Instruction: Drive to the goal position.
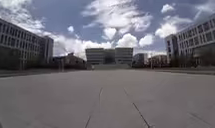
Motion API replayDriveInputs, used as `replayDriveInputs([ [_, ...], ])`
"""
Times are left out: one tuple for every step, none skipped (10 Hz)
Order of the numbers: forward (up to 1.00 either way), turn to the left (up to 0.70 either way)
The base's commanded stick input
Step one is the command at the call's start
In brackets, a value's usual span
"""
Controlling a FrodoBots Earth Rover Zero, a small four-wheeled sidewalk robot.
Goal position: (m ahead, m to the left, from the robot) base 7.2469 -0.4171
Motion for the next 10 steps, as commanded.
replayDriveInputs([
  [1.0, 0.02],
  [1.0, 0.02],
  [1.0, 0.02],
  [1.0, 0.02],
  [1.0, 0.02],
  [1.0, 0.02],
  [1.0, 0.02],
  [1.0, 0.02],
  [1.0, 0.02],
  [1.0, 0.02],
])
